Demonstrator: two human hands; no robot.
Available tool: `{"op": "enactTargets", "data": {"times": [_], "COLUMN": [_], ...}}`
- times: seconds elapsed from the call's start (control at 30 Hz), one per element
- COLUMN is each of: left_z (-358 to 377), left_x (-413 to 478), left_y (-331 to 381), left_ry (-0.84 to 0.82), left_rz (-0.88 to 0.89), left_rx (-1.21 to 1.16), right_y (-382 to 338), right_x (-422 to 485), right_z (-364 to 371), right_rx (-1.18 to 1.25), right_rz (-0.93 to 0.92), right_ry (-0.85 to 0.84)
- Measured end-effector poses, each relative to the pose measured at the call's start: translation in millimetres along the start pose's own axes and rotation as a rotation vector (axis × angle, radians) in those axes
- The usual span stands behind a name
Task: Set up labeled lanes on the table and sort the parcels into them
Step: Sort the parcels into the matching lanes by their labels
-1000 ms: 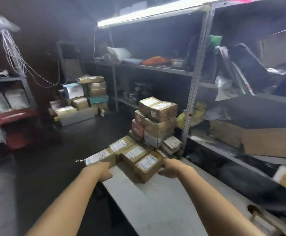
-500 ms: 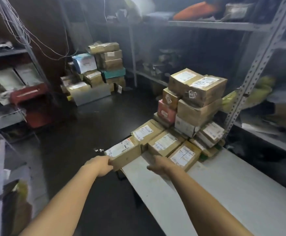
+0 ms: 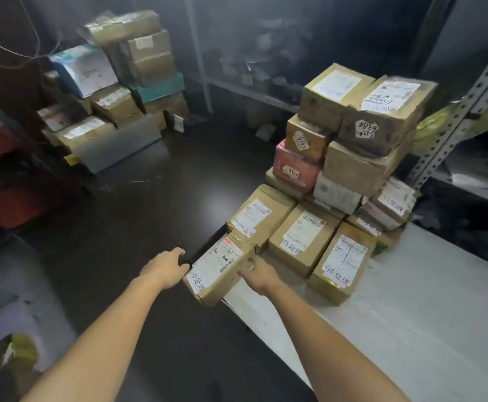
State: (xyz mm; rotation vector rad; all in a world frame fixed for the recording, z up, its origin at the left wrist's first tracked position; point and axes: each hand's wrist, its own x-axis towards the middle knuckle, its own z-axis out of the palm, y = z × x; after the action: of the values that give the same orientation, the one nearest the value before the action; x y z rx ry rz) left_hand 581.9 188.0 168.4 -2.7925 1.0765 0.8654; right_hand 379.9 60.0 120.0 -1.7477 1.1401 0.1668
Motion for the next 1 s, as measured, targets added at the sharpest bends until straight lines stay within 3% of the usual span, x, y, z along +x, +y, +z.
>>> {"op": "enactTargets", "data": {"times": [0.2, 0.43, 0.6, 0.77, 1.0], "left_z": [10, 29, 21, 27, 51], "left_x": [77, 100, 94, 81, 23], "left_y": [0, 7, 9, 14, 57], "left_ry": [-0.182, -0.469, -0.593, -0.609, -0.676], "left_rz": [0.205, 0.342, 0.331, 0.343, 0.463], "left_rx": [-0.174, -0.450, -0.432, -0.395, -0.338], "right_y": [-17, -28, -33, -23, 21], "right_x": [21, 27, 27, 11, -50], "right_z": [54, 97, 104, 106, 93], "right_rx": [0.410, 0.814, 0.884, 0.922, 0.970], "right_rz": [0.134, 0.256, 0.284, 0.311, 0.375], "right_ry": [0.195, 0.344, 0.436, 0.469, 0.563]}}
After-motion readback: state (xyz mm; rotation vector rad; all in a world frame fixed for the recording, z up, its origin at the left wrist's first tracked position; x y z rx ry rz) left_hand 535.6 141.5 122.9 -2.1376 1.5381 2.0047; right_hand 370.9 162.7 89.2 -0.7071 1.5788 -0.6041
